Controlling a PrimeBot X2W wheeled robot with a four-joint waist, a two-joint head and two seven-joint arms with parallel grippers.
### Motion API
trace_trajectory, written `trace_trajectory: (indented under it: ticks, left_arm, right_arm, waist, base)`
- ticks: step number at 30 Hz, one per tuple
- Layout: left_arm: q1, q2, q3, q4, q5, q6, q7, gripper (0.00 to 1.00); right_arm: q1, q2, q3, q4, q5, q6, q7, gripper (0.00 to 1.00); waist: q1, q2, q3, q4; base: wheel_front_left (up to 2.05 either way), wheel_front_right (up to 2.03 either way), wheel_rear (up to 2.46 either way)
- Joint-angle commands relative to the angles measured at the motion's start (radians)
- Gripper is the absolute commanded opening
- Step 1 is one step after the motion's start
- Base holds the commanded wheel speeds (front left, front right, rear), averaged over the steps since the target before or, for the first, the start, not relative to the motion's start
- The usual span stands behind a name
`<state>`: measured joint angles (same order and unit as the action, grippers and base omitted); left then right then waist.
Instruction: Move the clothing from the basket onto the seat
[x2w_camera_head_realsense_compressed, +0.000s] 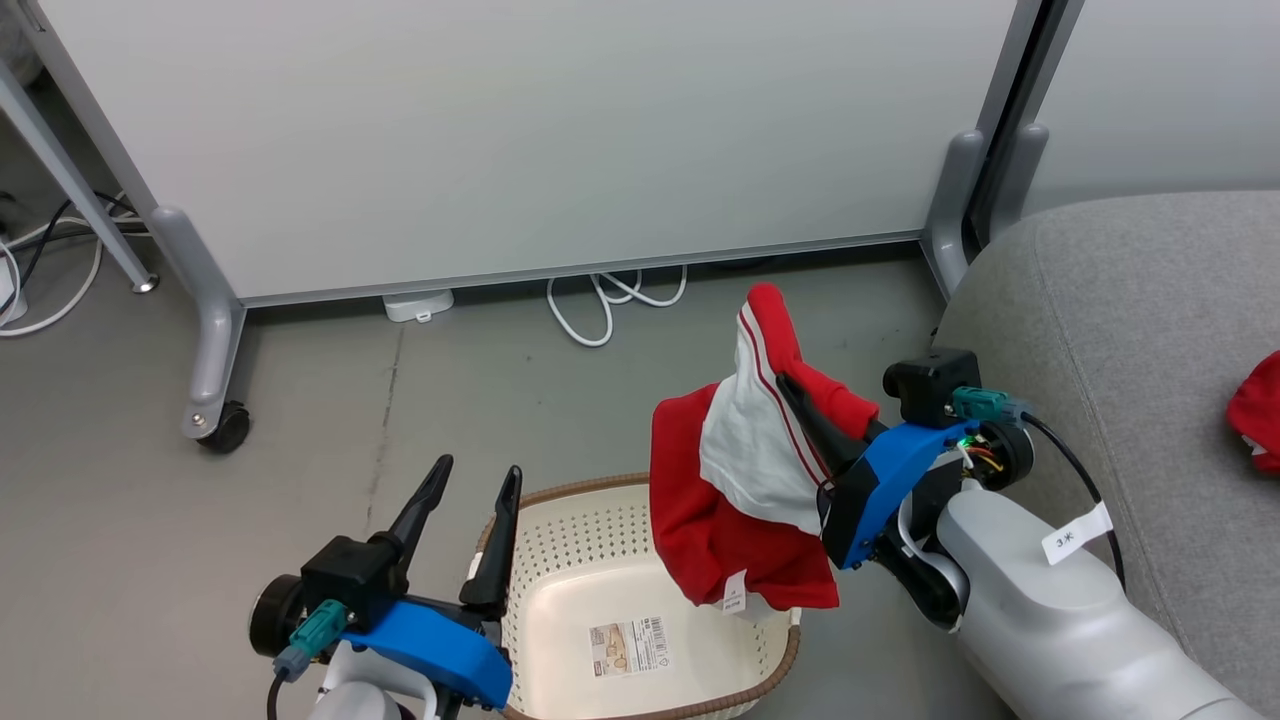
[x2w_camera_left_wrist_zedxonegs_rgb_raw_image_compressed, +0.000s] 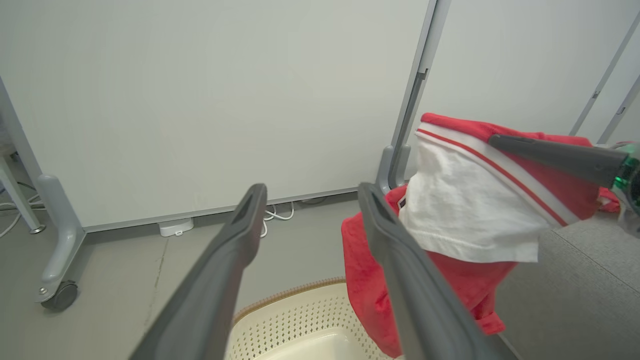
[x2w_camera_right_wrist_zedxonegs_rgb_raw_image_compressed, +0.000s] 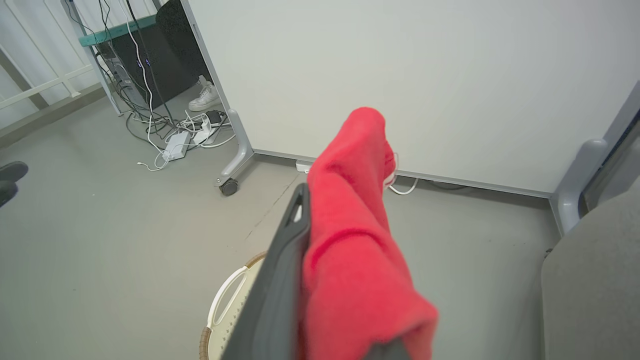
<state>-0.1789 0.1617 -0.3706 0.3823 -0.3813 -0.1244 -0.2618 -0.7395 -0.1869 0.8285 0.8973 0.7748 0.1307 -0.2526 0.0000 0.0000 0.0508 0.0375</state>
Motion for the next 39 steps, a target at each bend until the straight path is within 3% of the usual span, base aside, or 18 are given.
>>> trace_trajectory:
  ticks: [1,9,16,39]
  left_arm:
    - [0.007,-0.001,0.010,-0.006,0.008,-0.007,-0.005,1.00]
    - [0.011,-0.012,0.025,-0.014,0.023,-0.006,-0.005,1.00]
    - [0.011,-0.007,0.030,-0.031,0.018,-0.007,-0.005,1.00]
    - [0.001,0.004,0.027,-0.046,0.018,-0.007,-0.004,1.00]
  right_arm:
    - [0.014,-0.003,-0.005,-0.001,-0.009,0.000,-0.008,0.00]
    - [0.024,0.008,-0.010,-0.009,-0.013,0.000,-0.010,0.00]
    - [0.019,0.009,-0.013,-0.019,-0.019,0.000,-0.009,0.00]
    - [0.047,0.012,-0.048,-0.037,-0.027,0.000,-0.012,0.00]
  waist:
    - [0.0000,0.0000,-0.001,-0.001]
    - [0.0000,0.0000,-0.009,-0.030]
    - [0.0000,0.0000,-0.002,-0.102]
    - [0.0000,0.0000,0.030,-0.494]
  base:
    - [0.00,0.00,0.00]
    - [0.00,0.00,0.00]
    - [0.00,0.00,0.00]
    - [0.00,0.00,0.00]
